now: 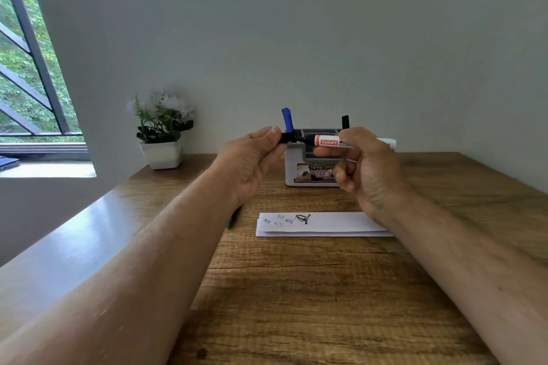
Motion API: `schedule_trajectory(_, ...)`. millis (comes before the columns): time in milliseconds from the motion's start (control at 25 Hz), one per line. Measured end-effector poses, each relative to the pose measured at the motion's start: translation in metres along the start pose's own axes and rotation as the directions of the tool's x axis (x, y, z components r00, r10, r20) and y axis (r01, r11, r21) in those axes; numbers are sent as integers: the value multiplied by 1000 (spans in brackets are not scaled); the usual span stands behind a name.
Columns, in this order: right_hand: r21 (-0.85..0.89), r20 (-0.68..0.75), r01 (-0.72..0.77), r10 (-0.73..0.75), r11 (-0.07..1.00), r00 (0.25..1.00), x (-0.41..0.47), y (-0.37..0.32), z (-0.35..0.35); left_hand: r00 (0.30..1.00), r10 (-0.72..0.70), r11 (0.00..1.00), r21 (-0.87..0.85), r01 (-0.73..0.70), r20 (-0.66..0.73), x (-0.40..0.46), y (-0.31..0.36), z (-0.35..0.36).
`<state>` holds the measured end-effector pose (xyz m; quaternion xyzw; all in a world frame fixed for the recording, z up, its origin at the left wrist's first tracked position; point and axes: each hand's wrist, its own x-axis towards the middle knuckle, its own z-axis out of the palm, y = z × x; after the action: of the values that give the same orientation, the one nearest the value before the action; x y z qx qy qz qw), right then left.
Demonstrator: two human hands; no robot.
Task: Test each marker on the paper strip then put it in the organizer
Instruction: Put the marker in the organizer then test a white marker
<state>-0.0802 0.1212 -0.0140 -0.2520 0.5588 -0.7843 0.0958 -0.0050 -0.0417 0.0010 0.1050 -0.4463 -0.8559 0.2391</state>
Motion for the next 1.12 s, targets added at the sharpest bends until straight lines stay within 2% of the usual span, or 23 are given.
schedule_trajectory(280,-29,3,8,-8,1000,1000,-3,-1,1,998,-19,996,85,15,56,-8,0,5)
schedule_trajectory(560,-52,8,28,-27,998,1000,-2,-1,0,1000,23,987,157,-24,5,-7,-1,5)
schedule_trajectory(640,-136,3,83,-83,987,997,0,0,-2,998,52,986,162,-46,-34,-5,-1,2)
schedule_trajectory(680,-254,11,135,-136,958,991,0,1,-3,996,65,986,158,-56,-53,-4,0,1)
schedule_trajectory(760,-547,91,258,-250,796,964,0,3,-3,993,87,985,159,-74,-77,-2,0,-1)
schedule_trajectory(840,-674,177,342,-306,654,935,-5,5,-1,991,103,980,177,-87,-86,-1,-1,-3)
schedule_trajectory(920,-678,199,371,-328,635,924,-7,7,1,989,113,976,196,-93,-91,1,-3,-3)
schedule_trajectory(1120,-649,188,350,-304,676,934,-4,12,2,987,127,974,199,-106,-96,3,-8,1)
